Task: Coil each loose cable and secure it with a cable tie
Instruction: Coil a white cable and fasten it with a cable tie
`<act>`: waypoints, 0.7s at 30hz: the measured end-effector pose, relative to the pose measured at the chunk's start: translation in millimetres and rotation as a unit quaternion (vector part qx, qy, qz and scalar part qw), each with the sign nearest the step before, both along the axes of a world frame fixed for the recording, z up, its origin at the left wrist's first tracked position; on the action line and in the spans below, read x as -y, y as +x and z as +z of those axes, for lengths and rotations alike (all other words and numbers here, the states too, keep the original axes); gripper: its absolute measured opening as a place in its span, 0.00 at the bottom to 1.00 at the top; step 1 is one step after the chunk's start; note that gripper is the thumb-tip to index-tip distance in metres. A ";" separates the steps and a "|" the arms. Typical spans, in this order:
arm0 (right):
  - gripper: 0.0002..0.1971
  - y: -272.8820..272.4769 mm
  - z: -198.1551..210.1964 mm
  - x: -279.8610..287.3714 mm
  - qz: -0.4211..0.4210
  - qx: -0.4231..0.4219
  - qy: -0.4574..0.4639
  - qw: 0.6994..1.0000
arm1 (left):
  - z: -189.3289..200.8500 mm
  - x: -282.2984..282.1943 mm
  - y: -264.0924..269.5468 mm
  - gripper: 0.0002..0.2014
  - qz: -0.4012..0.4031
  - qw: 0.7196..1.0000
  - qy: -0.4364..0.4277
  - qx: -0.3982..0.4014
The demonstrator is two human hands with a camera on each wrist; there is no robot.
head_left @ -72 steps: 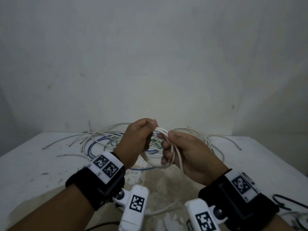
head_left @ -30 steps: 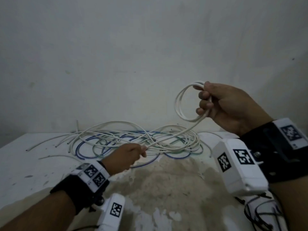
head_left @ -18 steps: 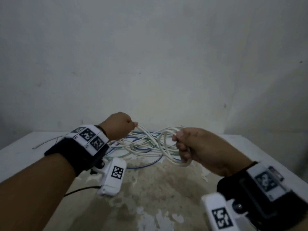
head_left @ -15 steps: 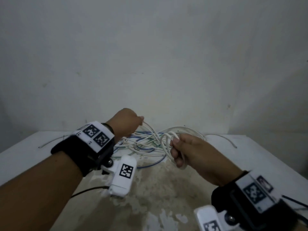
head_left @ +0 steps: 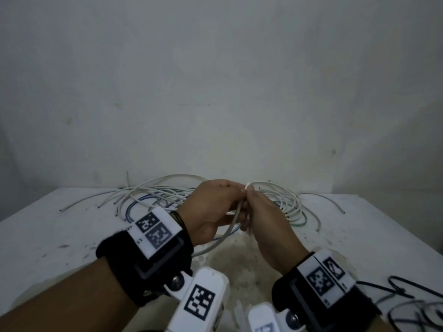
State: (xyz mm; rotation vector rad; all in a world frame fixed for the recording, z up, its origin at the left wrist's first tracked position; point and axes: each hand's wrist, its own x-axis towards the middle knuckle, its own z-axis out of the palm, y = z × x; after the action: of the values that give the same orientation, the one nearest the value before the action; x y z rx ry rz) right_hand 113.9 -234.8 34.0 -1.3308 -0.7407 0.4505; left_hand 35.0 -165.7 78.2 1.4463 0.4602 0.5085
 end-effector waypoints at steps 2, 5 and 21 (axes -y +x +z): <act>0.20 2.3 -0.8 0.3 -0.007 0.009 -0.008 1.000 | 0.3 2.0 -2.2 0.06 0.010 1.000 0.011 0.006; 0.21 8.2 1.0 3.1 -0.014 0.037 -0.029 0.999 | -1.8 4.8 -6.8 0.10 -0.015 0.999 0.030 0.008; 0.11 25.7 46.3 21.3 0.155 0.052 -0.015 0.986 | -1.0 -29.7 -13.5 0.12 -0.025 0.980 0.177 0.093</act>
State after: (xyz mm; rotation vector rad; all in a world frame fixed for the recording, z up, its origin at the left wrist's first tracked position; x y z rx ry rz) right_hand 139.6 -256.1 80.3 -1.2784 -1.0388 0.6451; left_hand 21.5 -136.0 77.2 1.7262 0.1889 0.7038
